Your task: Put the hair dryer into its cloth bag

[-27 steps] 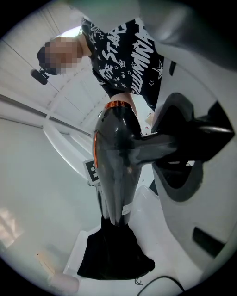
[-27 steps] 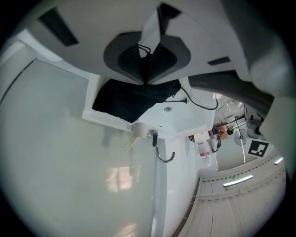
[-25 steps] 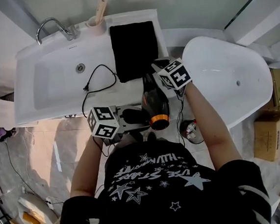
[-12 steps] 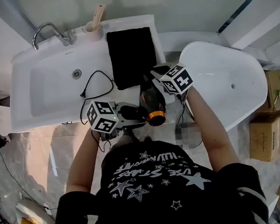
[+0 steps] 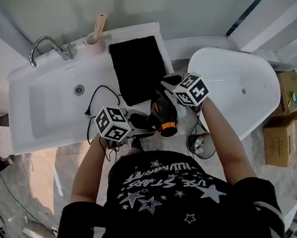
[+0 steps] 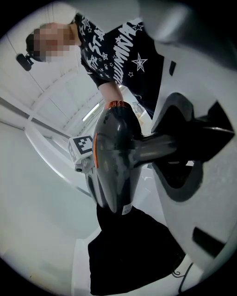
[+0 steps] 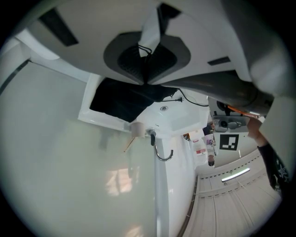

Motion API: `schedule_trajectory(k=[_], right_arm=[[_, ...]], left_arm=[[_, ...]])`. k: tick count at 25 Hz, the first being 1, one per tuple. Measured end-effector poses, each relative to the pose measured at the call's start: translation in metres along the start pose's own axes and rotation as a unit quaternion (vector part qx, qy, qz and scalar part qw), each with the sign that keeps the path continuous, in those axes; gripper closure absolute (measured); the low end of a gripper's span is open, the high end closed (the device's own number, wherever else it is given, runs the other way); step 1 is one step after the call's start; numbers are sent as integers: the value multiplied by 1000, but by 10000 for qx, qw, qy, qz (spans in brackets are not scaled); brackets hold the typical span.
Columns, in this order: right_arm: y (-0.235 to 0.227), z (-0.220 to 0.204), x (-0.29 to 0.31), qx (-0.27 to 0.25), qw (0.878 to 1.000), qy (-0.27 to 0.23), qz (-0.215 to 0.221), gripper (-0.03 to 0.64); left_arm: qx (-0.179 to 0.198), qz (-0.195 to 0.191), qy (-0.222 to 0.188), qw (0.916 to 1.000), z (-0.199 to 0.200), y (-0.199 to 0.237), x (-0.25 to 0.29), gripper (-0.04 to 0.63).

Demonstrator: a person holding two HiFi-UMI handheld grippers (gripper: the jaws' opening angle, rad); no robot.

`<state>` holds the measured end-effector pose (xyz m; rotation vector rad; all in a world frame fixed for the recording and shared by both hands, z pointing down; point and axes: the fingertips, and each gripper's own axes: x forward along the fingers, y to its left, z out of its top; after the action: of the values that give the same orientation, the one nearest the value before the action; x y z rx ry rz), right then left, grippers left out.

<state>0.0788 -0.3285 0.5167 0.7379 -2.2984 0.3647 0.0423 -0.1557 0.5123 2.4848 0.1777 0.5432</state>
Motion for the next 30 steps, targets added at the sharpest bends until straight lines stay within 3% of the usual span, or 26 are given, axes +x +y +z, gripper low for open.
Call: schedule_trajectory(k=[12,18,30], right_arm=[[5,12,1,124,9997,-217,-69,595],[4,16,-3,188,9991,-374,-106,595],[2,20,-23,178,9975,-630,-260,597]], left_arm=[[-3,288,241,9993,5,46,-22,399],[-310,569,169,9978,8,71,-30,397],[-716,1832,382,9797,13,121,-40,397]])
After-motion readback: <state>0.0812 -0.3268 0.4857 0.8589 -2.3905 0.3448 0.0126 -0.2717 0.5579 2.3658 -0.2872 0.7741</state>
